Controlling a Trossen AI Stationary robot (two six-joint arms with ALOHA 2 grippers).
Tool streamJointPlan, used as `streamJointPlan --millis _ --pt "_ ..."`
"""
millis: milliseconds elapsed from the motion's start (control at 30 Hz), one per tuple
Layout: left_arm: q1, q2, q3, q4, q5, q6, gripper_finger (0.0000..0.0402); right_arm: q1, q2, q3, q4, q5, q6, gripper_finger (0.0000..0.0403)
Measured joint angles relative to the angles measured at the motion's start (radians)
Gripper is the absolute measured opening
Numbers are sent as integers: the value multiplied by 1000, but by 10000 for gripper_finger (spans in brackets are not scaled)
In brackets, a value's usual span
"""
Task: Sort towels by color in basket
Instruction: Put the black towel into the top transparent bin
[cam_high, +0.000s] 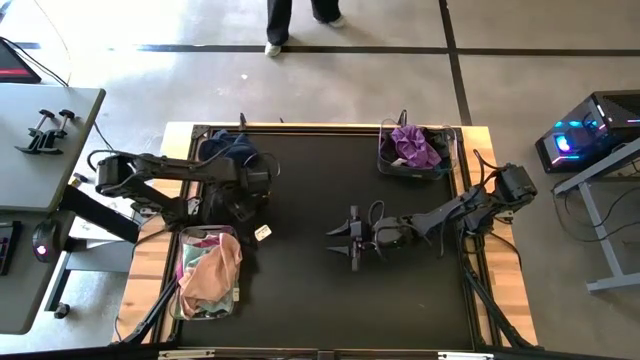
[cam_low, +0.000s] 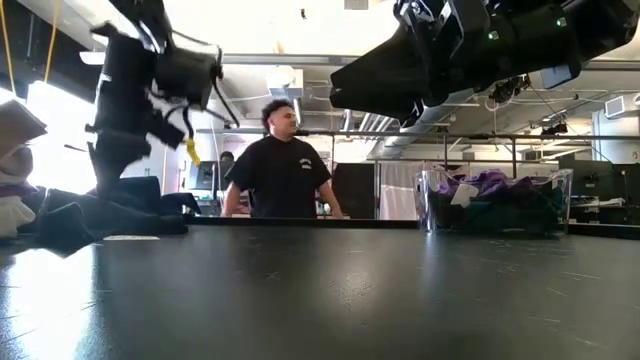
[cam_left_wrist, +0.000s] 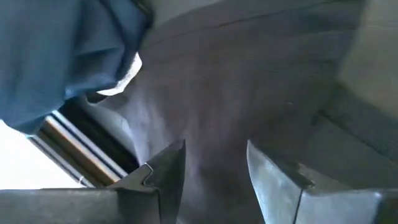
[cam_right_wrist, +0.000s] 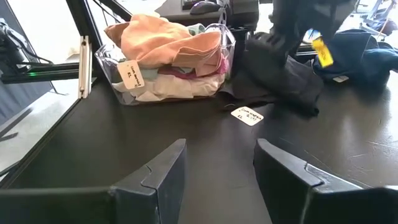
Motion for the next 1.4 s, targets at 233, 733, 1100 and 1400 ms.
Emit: streamJointPlan --millis 233,733,1100,1400 --pt "47 52 -104 196 121 94 122 0 0 0 -4 0 1 178" --pt "-93 39 184 60 146 100 2 0 1 0 -20 79 2 178" --pt "-399 37 554 472 -127 388 0 140 -284 0 -339 444 -79 178" --pt "-496 71 388 863 -154 547 0 326 -530 0 -605 668 -33 178"
